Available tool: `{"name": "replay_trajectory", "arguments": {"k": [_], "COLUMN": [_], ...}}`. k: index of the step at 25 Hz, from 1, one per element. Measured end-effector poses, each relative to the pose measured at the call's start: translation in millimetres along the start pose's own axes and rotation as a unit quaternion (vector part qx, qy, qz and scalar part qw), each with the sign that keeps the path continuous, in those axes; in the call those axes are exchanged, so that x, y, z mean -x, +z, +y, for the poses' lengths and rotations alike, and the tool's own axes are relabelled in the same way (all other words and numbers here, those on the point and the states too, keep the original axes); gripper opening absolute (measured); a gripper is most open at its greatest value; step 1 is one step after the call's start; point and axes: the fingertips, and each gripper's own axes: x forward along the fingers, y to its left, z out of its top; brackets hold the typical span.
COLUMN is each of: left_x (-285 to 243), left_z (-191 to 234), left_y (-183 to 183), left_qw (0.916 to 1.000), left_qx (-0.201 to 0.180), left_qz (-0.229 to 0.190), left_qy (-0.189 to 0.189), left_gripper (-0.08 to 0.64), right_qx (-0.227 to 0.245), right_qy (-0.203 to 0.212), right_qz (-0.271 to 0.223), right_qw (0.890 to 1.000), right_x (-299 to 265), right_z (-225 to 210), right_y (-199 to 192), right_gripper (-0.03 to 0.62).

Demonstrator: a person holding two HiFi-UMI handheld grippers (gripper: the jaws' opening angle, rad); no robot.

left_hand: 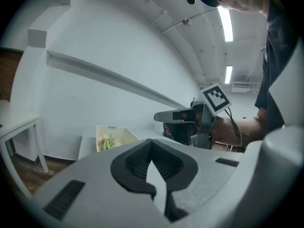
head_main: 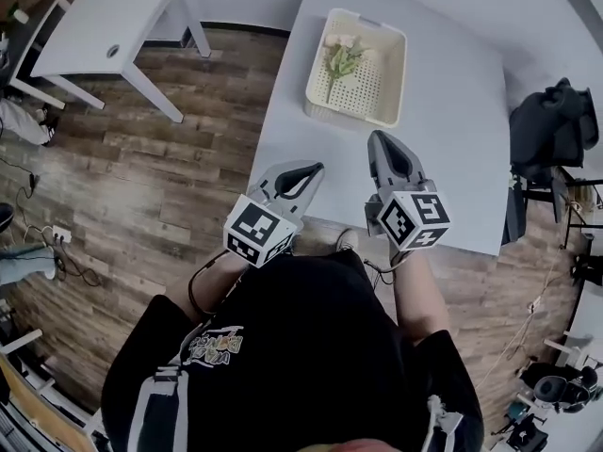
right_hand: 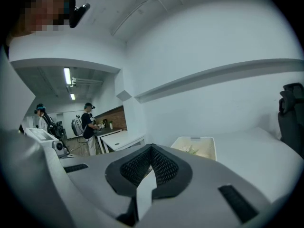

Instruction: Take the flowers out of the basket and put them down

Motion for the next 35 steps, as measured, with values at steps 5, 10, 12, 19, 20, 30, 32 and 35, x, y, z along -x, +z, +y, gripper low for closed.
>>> {"name": "replay_trajectory", "arguments": {"k": [5,10,12,19,20,30,32,35], "left_x": [6.6,10.8,10.1,-9.4,-13.5,-52.6,-59.1,-68.1], "left_z": [7.8,15.4,17.4,24.4,25.4,37.1,39.8,44.4], "left_y": [11.5,7.3,5.9,6.6,6.8,-0.3,-1.0,-2.3], "left_qw": [0.9997,0.9990,0.9987,0.9977,0.9976,0.9968,0.9968,0.9967], "left_qx": [-0.006,0.002,0.004,0.009,0.011,0.022,0.023,0.021], "left_qz": [-0.019,-0.015,-0.010,-0.003,-0.002,0.021,0.023,0.028], "left_qy": [0.016,0.042,0.050,0.068,0.069,0.074,0.073,0.074], "left_gripper": [0.006,0.006,0.006,0.006,0.006,0.006,0.006,0.006], "right_qx": [0.014,0.009,-0.003,-0.038,-0.043,-0.077,-0.082,-0.099], "right_qy": [0.009,0.015,0.018,0.018,0.018,0.006,0.006,0.012], "right_qz": [0.014,0.029,0.037,0.069,0.074,0.147,0.168,0.201], "right_qw": [1.000,0.999,0.999,0.997,0.996,0.986,0.982,0.975], "right_x": [-34.2,-72.3,-85.8,-127.7,-133.8,-199.6,-212.3,-230.1], "right_z": [-12.7,-29.8,-36.7,-72.1,-77.5,-127.7,-134.8,-144.5], "right_y": [10.2,11.2,8.6,-1.4,-3.5,-45.4,-58.0,-78.4], "right_gripper": [0.020,0.020,0.020,0.020,0.020,0.020,0.020,0.020]}}
